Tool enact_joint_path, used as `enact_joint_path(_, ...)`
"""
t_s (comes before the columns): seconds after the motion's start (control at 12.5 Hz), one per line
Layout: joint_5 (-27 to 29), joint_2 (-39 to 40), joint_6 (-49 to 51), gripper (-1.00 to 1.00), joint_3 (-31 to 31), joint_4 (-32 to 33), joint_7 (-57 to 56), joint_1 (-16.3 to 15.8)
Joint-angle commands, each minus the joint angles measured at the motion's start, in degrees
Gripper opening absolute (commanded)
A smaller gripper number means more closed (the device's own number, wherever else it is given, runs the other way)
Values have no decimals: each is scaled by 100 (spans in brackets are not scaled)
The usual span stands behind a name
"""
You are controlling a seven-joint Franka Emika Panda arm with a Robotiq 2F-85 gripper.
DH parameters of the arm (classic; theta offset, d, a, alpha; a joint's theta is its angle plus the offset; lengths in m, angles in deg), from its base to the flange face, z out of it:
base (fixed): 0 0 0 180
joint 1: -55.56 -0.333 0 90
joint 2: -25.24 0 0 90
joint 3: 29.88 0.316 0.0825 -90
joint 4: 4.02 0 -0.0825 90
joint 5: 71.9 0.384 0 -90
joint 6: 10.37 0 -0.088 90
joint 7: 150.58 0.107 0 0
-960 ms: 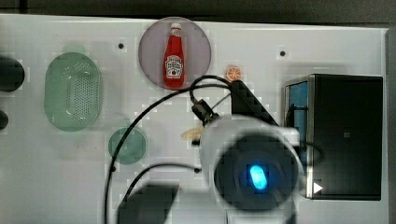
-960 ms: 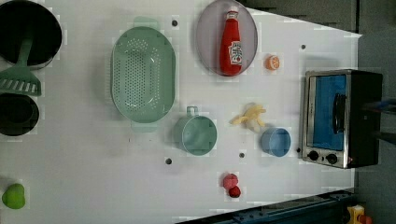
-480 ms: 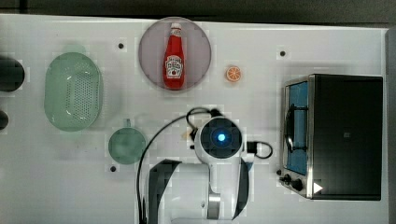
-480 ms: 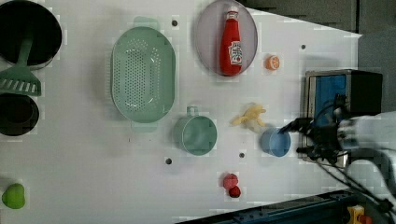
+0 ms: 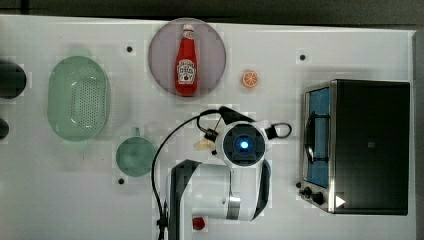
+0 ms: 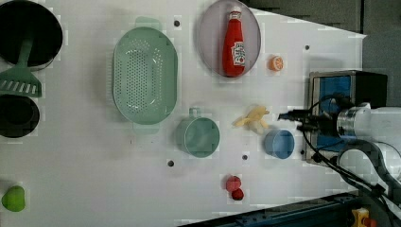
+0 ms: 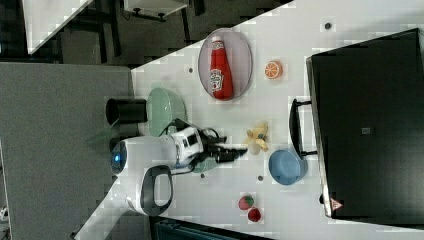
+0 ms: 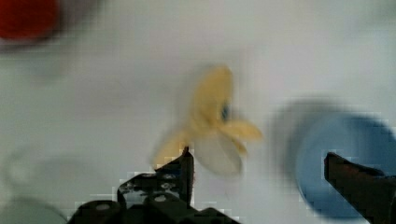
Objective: Pick Banana and place it in mug.
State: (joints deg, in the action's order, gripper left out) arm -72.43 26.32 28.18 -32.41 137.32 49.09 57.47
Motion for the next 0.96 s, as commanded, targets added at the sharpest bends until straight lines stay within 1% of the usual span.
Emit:
enact_joint_path(0.08, 4, 758, -687, 100, -98, 123, -999, -43)
enact_joint_path(0.48, 9, 1726, -1724, 100, -67, 75, -999, -59)
enact_joint_path(0.72, 18, 1934, -1916, 100, 17, 83, -972, -60)
enact_joint_path(0.8, 19, 1969, -1921, 93, 32, 86, -951, -59)
enact_joint_path(0.96, 19, 1974, -1984, 43, 60, 70, -945, -60)
